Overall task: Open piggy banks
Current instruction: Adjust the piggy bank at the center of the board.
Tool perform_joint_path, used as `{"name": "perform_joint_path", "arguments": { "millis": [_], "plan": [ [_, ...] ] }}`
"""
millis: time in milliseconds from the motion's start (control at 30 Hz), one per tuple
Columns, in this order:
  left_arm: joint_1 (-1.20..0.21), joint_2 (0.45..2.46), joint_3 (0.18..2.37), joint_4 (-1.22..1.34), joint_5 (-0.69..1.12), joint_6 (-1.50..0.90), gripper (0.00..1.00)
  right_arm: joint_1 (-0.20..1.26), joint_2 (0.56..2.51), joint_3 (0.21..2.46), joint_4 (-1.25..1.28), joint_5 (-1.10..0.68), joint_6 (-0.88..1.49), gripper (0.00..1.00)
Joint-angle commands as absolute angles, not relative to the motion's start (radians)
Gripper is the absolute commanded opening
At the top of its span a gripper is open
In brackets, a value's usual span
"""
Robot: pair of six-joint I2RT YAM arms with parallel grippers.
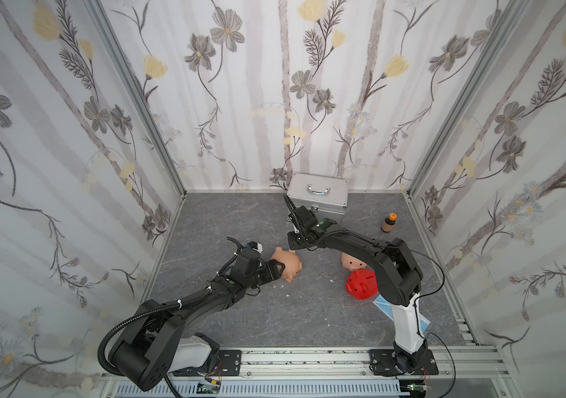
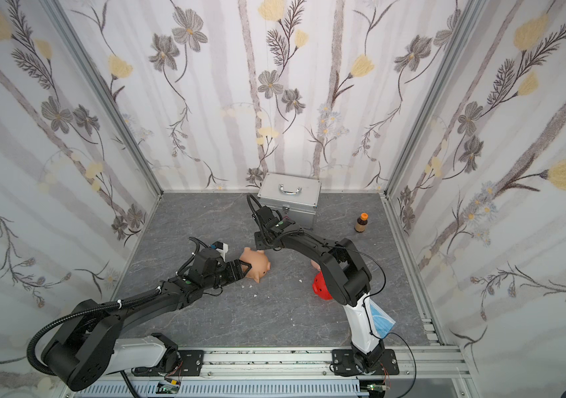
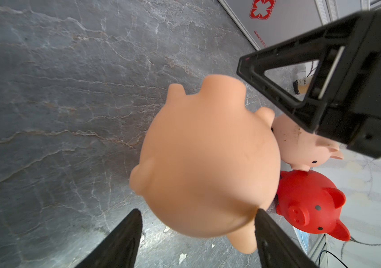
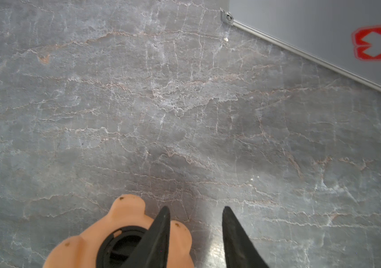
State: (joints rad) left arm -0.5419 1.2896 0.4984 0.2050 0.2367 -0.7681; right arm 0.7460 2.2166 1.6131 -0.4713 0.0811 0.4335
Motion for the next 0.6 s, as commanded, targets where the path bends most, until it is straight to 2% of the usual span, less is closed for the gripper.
{"name": "perform_joint_path", "arguments": {
  "millis": [0, 200, 300, 467, 567],
  "plan": [
    [-0.54, 1.295, 0.511, 0.208, 0.221, -0.782, 0.77, 0.749, 2.183, 1.571, -0.441, 0.101, 0.452, 0.38],
    [-0.541, 1.292, 0.514, 0.226, 0.218, -0.784, 0.79, 0.756, 2.104, 1.444, -0.377, 0.064, 0.459, 0.37],
    [-0.54, 1.287, 0.514, 0.238, 0.215, -0.785, 0.84, 0.758, 2.064, 1.383, -0.332, 0.029, 0.46, 0.37],
    [-0.537, 1.296, 0.531, 0.236, 0.21, -0.777, 1.0, 0.764, 2.039, 1.326, -0.267, -0.04, 0.456, 0.37],
    [-0.529, 1.296, 0.534, 0.23, 0.202, -0.779, 1.0, 0.768, 2.036, 1.305, -0.236, -0.084, 0.455, 0.37]
  ]
}}
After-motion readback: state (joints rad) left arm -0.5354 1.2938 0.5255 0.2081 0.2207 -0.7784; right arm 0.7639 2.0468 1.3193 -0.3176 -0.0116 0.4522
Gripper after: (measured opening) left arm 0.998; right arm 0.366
